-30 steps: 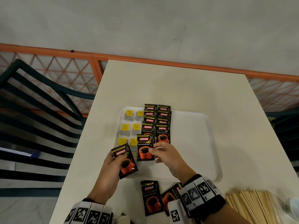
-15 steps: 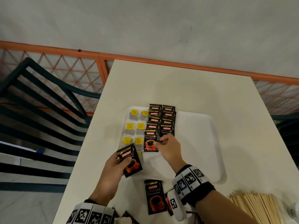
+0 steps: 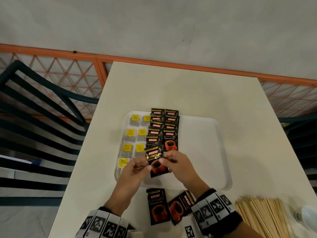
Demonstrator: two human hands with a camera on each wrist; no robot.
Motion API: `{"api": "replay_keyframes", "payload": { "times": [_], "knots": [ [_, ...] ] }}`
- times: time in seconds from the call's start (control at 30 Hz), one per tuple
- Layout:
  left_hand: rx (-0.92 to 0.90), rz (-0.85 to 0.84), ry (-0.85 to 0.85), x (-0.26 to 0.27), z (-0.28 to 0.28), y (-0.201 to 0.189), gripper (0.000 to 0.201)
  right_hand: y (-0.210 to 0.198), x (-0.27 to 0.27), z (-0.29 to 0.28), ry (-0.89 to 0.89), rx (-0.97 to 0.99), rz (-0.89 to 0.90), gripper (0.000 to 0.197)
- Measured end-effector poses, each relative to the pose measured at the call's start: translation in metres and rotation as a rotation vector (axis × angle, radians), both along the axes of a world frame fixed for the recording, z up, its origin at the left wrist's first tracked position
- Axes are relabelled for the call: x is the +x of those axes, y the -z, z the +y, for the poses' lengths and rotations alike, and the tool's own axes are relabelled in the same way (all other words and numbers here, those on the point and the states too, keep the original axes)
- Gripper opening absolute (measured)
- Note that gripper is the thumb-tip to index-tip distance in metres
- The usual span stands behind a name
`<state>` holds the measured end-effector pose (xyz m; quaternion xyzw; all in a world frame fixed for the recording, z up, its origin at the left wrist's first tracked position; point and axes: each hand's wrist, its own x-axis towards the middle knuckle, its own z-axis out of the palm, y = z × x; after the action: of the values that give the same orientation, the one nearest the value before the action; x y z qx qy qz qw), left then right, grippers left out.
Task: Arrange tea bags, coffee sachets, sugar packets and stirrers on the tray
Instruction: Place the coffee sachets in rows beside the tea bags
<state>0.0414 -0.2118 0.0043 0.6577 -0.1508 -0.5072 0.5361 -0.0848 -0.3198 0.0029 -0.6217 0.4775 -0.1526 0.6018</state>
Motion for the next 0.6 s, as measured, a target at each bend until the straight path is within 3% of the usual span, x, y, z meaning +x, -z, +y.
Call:
{"api": "replay_keyframes", "payload": {
  "times": [0.2, 0.6],
  "knots": [
    [0.038, -0.211, 0.162, 0.004, 0.021, 0.001, 0.019, 0.018, -0.008, -0.04, 0.358, -0.03, 0.133, 0.014],
    [0.22, -0.601, 0.511, -0.022, 0.051, 0.006, 0.013, 0.018, -0.006, -0.044, 0.289, -0.318, 0.352, 0.024]
  ]
}}
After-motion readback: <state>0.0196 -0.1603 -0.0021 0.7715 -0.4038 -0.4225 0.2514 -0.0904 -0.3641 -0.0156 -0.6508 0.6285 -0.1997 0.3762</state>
